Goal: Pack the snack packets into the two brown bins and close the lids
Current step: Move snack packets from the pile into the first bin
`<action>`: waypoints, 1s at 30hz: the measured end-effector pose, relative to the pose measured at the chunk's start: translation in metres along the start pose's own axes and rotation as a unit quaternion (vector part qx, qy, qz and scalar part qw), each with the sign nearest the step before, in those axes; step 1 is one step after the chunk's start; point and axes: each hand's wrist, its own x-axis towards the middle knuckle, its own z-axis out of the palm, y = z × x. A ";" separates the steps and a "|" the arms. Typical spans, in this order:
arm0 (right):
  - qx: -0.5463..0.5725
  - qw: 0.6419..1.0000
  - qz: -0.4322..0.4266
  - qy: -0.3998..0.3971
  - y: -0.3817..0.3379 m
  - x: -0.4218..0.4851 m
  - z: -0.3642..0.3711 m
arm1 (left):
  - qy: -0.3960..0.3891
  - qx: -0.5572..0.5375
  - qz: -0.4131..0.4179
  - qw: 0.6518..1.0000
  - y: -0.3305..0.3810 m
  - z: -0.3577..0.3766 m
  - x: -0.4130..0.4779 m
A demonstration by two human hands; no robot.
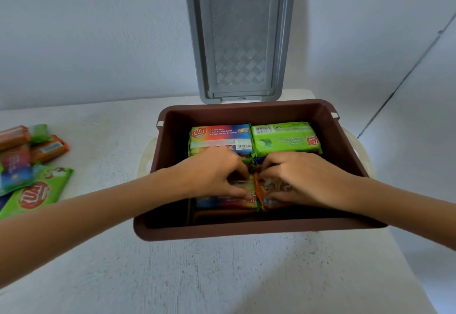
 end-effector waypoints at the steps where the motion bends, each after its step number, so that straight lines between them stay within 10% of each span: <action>1: 0.018 1.000 0.006 0.021 -0.001 0.000 -0.005 | 0.017 -0.063 -0.005 0.998 -0.003 -0.003 -0.003; 14: 0.152 0.965 -0.080 0.198 -0.075 0.093 -0.074 | 0.348 -0.169 -0.214 0.897 -0.082 -0.044 -0.141; 30: -0.033 0.942 -0.335 0.013 -0.266 0.274 -0.028 | 0.299 -0.233 -0.685 0.622 -0.175 0.091 -0.359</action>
